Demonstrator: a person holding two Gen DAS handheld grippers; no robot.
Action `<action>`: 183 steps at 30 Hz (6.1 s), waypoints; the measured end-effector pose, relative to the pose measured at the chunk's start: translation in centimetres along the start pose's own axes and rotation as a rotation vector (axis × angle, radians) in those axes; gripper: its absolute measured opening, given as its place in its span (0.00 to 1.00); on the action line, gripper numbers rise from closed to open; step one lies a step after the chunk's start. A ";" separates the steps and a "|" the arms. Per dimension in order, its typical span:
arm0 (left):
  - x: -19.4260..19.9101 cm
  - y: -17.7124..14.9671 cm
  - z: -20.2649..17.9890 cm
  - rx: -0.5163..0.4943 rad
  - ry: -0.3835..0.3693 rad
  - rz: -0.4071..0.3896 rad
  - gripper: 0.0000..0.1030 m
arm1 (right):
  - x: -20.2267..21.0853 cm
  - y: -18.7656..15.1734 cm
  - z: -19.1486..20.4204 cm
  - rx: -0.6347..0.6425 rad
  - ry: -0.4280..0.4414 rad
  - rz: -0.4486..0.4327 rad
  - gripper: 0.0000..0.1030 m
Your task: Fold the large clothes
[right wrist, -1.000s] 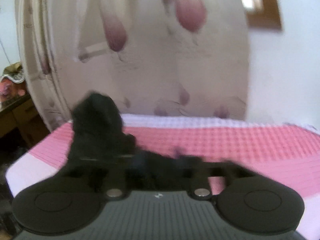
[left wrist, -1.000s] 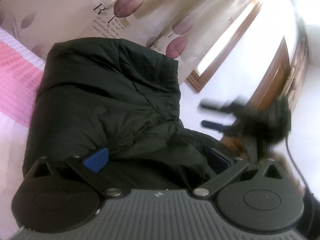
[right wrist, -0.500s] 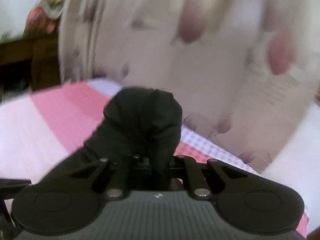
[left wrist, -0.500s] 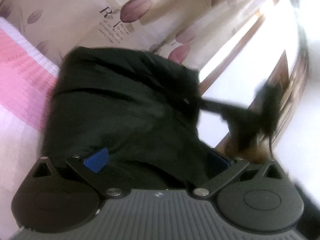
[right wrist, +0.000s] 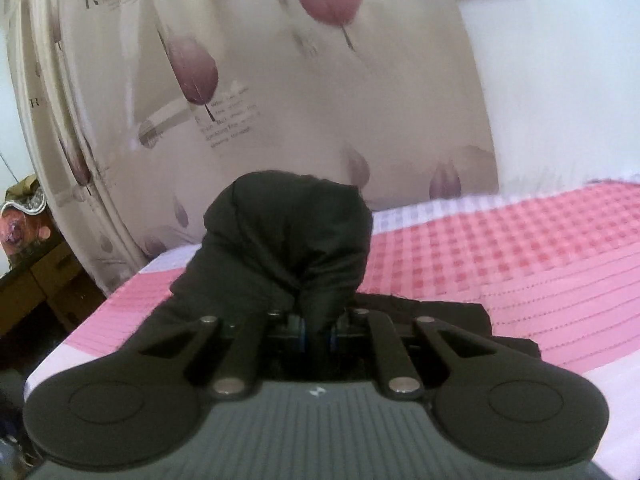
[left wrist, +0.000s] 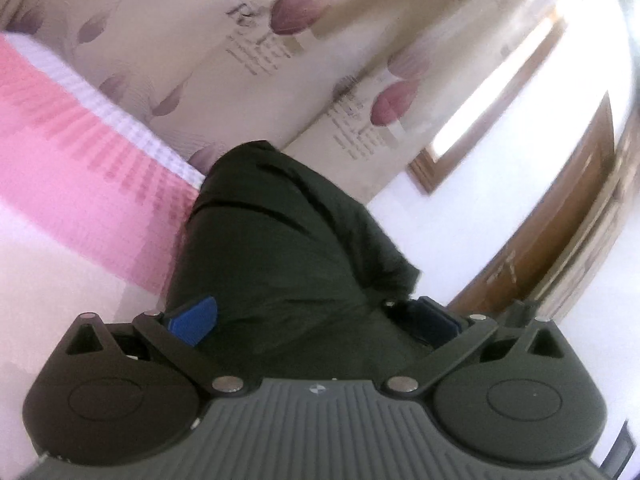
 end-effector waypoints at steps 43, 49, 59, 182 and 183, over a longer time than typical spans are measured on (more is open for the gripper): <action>-3.1 -2.3 -2.5 -0.221 -0.080 0.173 0.99 | 3.4 -7.5 -6.3 -0.442 0.272 0.237 0.48; -1.5 -0.6 -5.1 -0.241 -0.160 0.039 0.92 | 2.7 -8.2 -9.2 -0.600 0.388 0.232 0.49; -6.5 -5.2 -5.1 -0.299 -0.202 0.229 0.53 | 6.5 -7.2 -9.7 -0.538 0.301 0.219 0.56; -5.8 2.7 2.4 -0.223 -0.022 0.302 1.00 | 11.4 -6.2 -7.6 -0.278 -0.044 0.192 0.97; -6.3 2.9 3.6 -0.184 -0.025 0.321 1.00 | 10.7 -6.0 -7.8 -0.287 -0.022 0.214 0.99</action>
Point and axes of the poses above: each gripper's, at about its wrist camera, not at the fingertips, and x roughly against the way its jaws point, z to its left, y to its top, the point moved 1 cm from there along -x, roughly the way its jaws point, and after that the axes turned 9 degrees about -x, right-handed, at the moved point
